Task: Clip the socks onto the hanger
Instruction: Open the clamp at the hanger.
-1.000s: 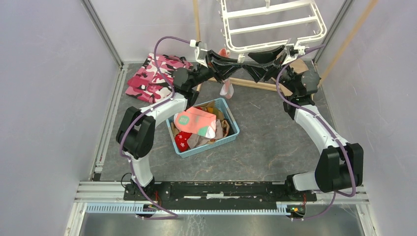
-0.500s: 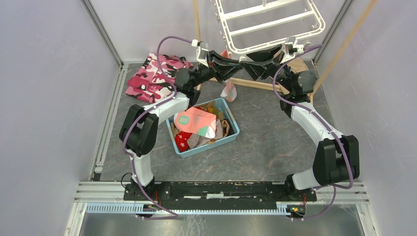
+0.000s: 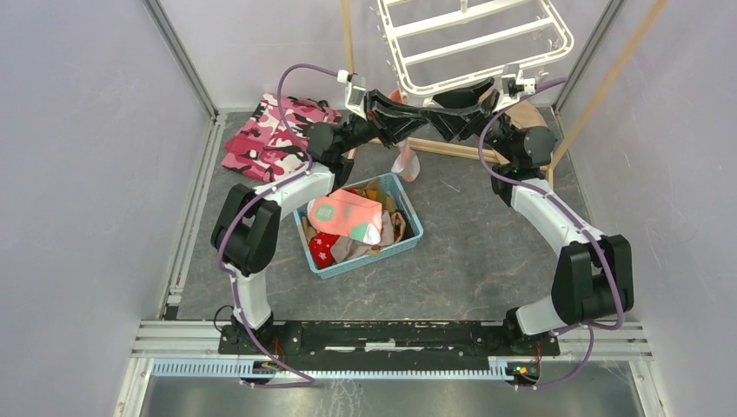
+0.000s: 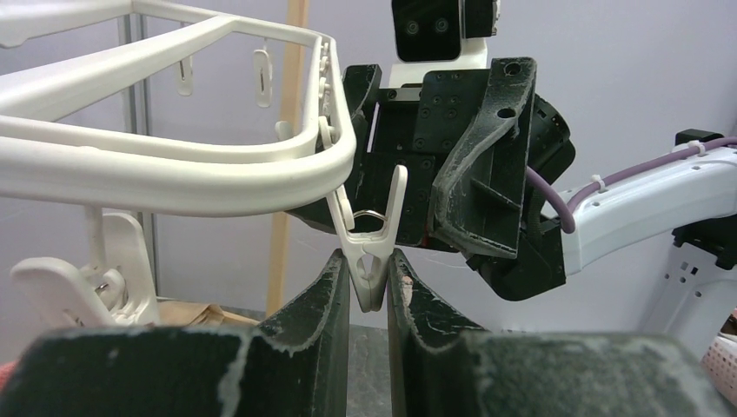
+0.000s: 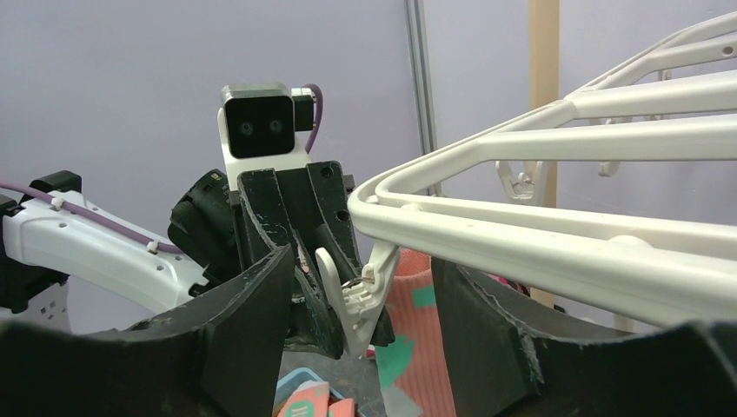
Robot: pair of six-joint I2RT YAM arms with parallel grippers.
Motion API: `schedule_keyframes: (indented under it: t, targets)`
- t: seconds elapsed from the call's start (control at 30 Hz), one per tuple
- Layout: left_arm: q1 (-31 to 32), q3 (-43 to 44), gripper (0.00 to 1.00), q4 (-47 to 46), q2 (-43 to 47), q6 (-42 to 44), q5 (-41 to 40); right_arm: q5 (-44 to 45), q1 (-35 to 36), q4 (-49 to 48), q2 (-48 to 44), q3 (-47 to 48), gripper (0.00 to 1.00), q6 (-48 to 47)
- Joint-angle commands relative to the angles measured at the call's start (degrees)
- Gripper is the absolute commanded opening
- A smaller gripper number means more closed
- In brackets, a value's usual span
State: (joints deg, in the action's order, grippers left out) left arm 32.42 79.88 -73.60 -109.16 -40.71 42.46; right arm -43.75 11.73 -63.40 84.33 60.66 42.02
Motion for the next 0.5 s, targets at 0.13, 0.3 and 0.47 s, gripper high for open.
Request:
schedule_keyframes:
  t: [0.13, 0.3, 0.47]
  targets:
    - [-0.06, 2.8, 0.02, -4.44, -1.23, -3.85, 2.72, -1.98, 0.77, -4.11, 1.67, 3.43, 0.64, 2.55]
    - [-0.08, 2.97, 0.02, -4.8, -1.62, -4.53, 2.8, -1.62, 1.06, -4.41, 1.86, 3.91, 0.63, 2.96]
    - [-0.17, 3.3, 0.02, -6.17, -2.27, -6.24, 2.81, -1.25, 1.37, -5.23, 2.28, 3.88, 0.6, 3.72]
